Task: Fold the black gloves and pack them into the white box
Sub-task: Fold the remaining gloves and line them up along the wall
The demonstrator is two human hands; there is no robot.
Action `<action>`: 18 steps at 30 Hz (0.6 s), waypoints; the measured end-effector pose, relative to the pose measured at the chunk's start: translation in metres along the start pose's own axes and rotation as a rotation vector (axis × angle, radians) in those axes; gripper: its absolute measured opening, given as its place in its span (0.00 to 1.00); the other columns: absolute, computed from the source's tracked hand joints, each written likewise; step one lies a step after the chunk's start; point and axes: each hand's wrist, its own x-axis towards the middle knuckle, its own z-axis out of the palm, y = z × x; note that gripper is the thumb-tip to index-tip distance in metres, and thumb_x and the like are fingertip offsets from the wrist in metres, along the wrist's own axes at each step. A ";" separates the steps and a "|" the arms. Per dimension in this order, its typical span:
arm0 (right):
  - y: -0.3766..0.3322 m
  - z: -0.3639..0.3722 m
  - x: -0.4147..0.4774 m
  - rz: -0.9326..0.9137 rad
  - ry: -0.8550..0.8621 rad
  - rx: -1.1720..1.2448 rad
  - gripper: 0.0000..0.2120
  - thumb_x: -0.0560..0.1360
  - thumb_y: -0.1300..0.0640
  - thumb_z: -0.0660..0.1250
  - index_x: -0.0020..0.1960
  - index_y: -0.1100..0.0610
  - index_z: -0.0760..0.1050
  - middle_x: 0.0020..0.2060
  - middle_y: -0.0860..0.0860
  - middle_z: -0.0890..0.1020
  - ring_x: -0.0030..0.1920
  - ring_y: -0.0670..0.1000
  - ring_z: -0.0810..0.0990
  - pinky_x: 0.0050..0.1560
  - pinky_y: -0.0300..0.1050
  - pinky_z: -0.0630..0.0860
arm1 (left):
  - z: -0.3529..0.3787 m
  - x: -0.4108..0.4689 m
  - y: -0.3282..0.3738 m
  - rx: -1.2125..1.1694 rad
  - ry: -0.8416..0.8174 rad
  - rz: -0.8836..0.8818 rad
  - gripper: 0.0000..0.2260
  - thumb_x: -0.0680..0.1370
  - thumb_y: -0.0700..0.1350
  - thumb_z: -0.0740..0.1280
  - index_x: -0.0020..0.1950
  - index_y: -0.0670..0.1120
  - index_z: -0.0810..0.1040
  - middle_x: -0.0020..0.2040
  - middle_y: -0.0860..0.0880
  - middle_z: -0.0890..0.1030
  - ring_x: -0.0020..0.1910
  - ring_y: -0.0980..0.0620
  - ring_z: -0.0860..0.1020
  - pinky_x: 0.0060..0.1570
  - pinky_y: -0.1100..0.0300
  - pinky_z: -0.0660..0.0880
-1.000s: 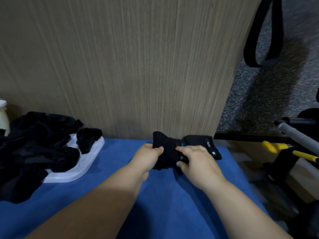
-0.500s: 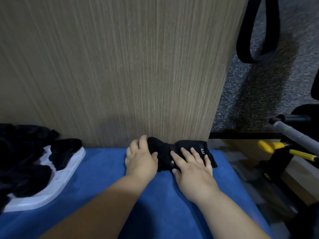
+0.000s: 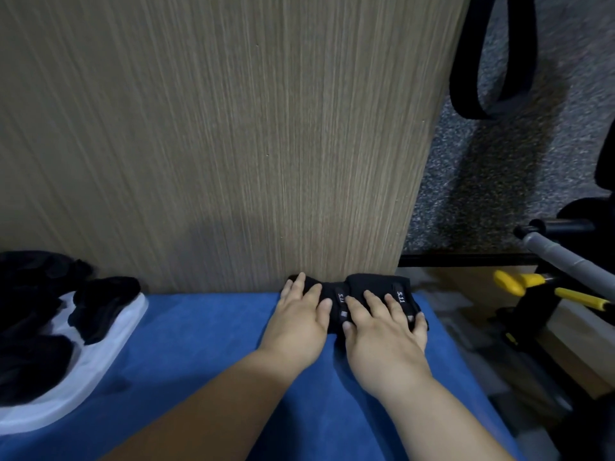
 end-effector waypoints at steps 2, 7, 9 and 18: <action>0.002 -0.001 0.001 0.011 0.000 0.011 0.23 0.82 0.45 0.45 0.77 0.42 0.49 0.78 0.45 0.49 0.77 0.51 0.42 0.73 0.63 0.37 | 0.002 0.001 -0.001 0.039 -0.016 0.012 0.22 0.83 0.55 0.49 0.77 0.53 0.57 0.79 0.55 0.45 0.77 0.55 0.40 0.76 0.51 0.48; 0.002 0.000 0.001 0.006 -0.005 0.021 0.23 0.82 0.45 0.45 0.77 0.42 0.49 0.78 0.45 0.48 0.77 0.51 0.40 0.73 0.63 0.37 | 0.002 0.001 -0.001 0.205 -0.044 0.021 0.22 0.83 0.55 0.46 0.78 0.56 0.54 0.79 0.54 0.45 0.77 0.53 0.40 0.76 0.52 0.45; 0.002 0.000 0.000 0.003 -0.008 0.018 0.23 0.82 0.45 0.45 0.77 0.42 0.49 0.78 0.45 0.48 0.77 0.51 0.40 0.73 0.63 0.36 | 0.003 0.001 -0.001 0.244 -0.039 0.019 0.22 0.83 0.55 0.46 0.78 0.56 0.53 0.79 0.53 0.46 0.77 0.52 0.41 0.76 0.51 0.45; 0.000 0.002 -0.001 0.000 0.035 0.011 0.23 0.82 0.46 0.45 0.77 0.43 0.50 0.78 0.46 0.49 0.77 0.50 0.41 0.73 0.64 0.37 | -0.001 0.000 0.003 0.232 -0.061 -0.017 0.22 0.83 0.56 0.47 0.77 0.56 0.54 0.79 0.53 0.48 0.78 0.51 0.43 0.76 0.49 0.46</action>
